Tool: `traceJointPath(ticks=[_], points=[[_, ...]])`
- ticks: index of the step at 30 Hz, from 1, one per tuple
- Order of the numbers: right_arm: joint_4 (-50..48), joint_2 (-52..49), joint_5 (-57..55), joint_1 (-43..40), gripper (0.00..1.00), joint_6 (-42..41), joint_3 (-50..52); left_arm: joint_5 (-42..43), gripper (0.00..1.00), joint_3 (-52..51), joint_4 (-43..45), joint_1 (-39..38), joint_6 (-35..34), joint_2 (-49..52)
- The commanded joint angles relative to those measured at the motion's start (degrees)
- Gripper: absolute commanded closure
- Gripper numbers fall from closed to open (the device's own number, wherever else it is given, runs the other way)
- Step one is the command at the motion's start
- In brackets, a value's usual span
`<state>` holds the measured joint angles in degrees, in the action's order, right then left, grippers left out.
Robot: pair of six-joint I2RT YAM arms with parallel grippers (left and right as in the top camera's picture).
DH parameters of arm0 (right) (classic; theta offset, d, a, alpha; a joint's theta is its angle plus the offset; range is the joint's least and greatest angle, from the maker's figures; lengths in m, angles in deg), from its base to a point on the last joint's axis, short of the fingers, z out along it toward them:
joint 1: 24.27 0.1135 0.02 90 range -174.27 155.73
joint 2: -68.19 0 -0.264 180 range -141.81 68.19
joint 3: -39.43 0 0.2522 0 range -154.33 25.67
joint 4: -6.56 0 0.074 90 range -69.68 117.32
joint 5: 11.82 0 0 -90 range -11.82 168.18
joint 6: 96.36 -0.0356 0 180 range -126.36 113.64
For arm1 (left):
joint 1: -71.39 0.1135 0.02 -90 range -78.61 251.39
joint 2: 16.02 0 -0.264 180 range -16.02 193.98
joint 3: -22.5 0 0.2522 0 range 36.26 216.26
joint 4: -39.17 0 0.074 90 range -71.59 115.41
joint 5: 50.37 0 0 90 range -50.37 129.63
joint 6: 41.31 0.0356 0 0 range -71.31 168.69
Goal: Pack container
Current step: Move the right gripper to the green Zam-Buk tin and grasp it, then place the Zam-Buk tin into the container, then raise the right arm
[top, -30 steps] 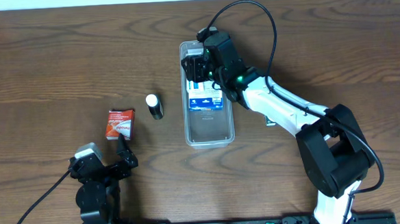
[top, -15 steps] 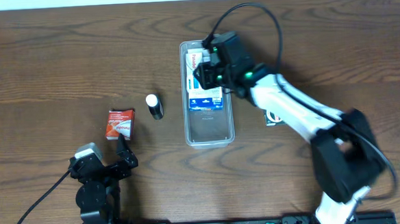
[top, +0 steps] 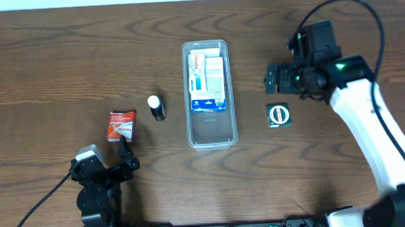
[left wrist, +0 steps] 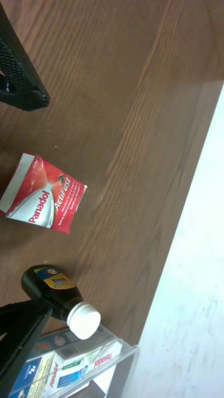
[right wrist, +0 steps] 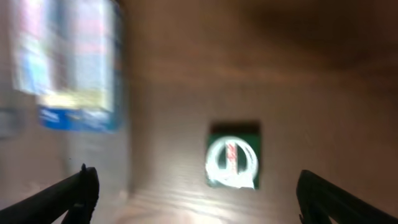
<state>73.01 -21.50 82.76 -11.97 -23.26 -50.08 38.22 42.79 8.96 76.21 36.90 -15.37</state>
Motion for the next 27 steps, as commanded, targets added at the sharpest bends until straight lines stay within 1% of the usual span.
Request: traceJointPath(ticks=[1,4,7,10,14,16,19,22,26,27], points=[[0.55,-4.31,-1.42,-0.24,0.01,2.43,2.93,0.59,0.02,-1.33,-0.52,0.09,0.13,-0.04],[0.46,-7.43,-3.61,-0.24,0.01,2.4,4.07,0.59,0.02,-1.33,-0.52,0.09,0.13,-0.04],[1.31,-10.51,-8.17,-0.24,0.01,2.4,4.26,0.59,0.02,-1.33,-0.52,0.09,0.13,-0.04],[0.85,-13.35,-6.69,-0.15,0.01,2.4,4.28,0.59,0.02,-1.33,-0.52,0.09,0.13,-0.04],[0.5,-16.81,-5.62,0.96,0.08,1.9,4.28,0.59,0.02,-1.33,-0.52,0.09,0.13,-0.04],[0.48,-18.23,-5.51,1.64,0.08,1.49,4.28,0.59,0.02,-1.33,-0.52,0.09,0.13,-0.04],[0.35,-20.04,-5.2,2.84,0.12,1.51,4.28,0.59,0.02,-1.33,-0.52,0.09,0.13,-0.04],[-0.02,-20.39,-5.42,3.82,0.18,1.46,4.28,0.59,0.02,-1.33,-0.52,0.09,0.13,-0.04],[-0.7,-20.39,-5.9,3.98,0.29,0.83,4.28,0.59,0.02,-1.33,-0.52,0.09,0.13,-0.04],[-0.83,-20.39,-5.9,3.89,0.35,0.83,4.28,0.59,0.02,-1.33,-0.52,0.09,0.13,-0.04]])
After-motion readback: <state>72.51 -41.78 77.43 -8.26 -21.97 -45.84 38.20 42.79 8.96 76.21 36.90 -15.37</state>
